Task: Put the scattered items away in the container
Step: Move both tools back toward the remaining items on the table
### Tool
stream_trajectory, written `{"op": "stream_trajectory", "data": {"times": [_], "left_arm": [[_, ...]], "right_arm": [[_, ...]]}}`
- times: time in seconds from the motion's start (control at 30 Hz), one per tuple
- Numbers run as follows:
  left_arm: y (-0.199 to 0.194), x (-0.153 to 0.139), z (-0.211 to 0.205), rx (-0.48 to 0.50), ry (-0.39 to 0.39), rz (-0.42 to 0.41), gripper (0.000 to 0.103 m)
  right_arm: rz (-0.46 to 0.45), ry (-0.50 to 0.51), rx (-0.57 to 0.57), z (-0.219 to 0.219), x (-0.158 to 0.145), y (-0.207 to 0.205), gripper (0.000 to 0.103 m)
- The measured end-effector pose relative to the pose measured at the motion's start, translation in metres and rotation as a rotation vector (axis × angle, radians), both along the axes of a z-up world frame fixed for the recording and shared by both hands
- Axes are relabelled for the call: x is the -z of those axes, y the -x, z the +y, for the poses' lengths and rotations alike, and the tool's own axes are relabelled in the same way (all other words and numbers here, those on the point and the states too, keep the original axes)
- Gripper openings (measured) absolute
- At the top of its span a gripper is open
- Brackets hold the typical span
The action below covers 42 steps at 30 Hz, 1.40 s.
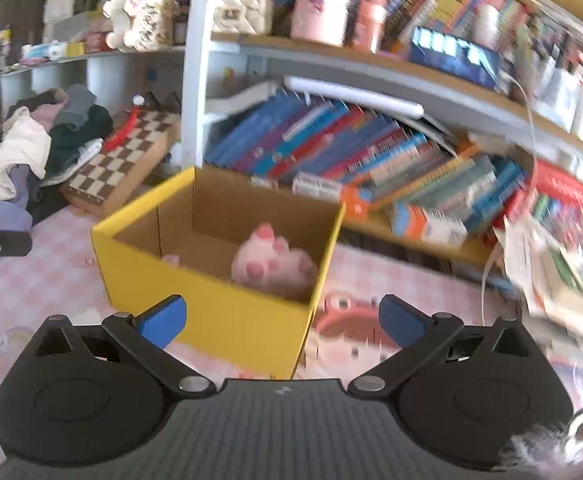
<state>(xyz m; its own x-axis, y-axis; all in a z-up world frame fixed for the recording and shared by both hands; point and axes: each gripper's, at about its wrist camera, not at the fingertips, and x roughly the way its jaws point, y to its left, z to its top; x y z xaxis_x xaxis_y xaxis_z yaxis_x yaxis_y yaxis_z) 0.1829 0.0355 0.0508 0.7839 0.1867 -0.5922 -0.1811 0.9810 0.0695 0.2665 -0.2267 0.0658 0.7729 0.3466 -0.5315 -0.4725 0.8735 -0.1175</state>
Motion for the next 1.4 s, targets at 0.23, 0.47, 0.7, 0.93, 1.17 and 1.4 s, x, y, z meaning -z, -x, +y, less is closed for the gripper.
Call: {"op": "stream_trajectory", "data": {"times": [0.23, 0.47, 0.7, 0.93, 1.17, 1.4], "left_arm": [[0.036, 0.026, 0.009, 0.014, 0.023, 0.061, 0.103], [0.062, 0.044, 0.008, 0.051, 0.008, 0.097, 0.103], [0.081, 0.060, -0.001, 0.099, -0.019, 0.119, 0.103], [0.095, 0.075, -0.023, 0.236, -0.053, 0.139, 0.101], [0.096, 0.081, -0.030, 0.268, -0.059, 0.140, 0.097], [0.083, 0.093, -0.035, 0.261, -0.057, 0.167, 0.085]], "right_arm": [[0.063, -0.040, 0.135, 0.004, 0.027, 0.051, 0.103], [0.104, -0.053, 0.164, 0.019, 0.048, 0.096, 0.103], [0.158, -0.042, 0.169, 0.032, 0.068, 0.121, 0.103], [0.204, -0.024, 0.121, 0.047, 0.079, 0.135, 0.103], [0.229, -0.017, 0.078, 0.051, 0.084, 0.134, 0.091], [0.275, -0.009, 0.063, 0.051, 0.089, 0.124, 0.080]]}}
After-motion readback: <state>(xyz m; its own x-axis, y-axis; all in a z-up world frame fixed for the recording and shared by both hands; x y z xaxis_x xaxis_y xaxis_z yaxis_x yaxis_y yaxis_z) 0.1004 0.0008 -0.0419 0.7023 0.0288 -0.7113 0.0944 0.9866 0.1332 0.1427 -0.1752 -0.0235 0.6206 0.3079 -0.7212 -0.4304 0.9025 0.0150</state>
